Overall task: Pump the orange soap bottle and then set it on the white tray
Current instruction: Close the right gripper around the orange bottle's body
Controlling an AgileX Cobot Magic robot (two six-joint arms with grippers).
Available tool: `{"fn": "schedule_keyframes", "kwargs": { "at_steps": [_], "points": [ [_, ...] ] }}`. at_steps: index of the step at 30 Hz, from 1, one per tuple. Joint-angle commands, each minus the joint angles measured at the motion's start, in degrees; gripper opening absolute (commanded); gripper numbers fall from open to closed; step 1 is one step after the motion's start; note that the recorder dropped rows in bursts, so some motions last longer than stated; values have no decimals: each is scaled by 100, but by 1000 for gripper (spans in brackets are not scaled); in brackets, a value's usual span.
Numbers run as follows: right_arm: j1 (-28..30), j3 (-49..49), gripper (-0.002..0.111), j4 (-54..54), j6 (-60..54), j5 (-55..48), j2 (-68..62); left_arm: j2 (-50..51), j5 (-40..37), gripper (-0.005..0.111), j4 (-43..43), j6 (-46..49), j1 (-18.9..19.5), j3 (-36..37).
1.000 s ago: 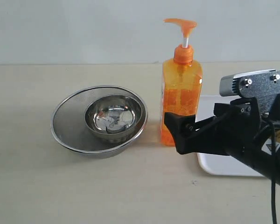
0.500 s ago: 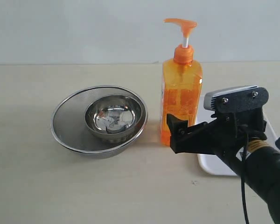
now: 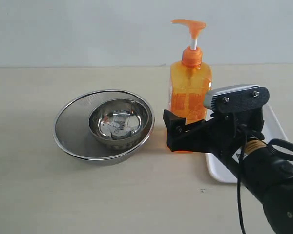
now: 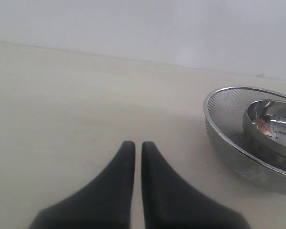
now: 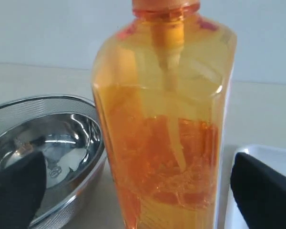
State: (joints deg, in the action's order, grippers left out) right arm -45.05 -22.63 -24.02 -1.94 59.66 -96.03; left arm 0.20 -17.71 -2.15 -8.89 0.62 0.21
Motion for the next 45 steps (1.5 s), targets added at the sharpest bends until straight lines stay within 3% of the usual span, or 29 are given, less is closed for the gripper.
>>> {"fn": "schedule_keyframes", "kwargs": {
  "at_steps": [1,27,45],
  "points": [
    [-14,-171,96,-103,-22,266,-197,-20,28,5,-27,-8,16,-21],
    [-14,-534,96,-329,-140,986,-870,-20,28,5,-27,-8,16,-21],
    [-14,-815,96,-621,-507,696,-870,-20,28,5,-27,-8,16,-21]
  ]
}}
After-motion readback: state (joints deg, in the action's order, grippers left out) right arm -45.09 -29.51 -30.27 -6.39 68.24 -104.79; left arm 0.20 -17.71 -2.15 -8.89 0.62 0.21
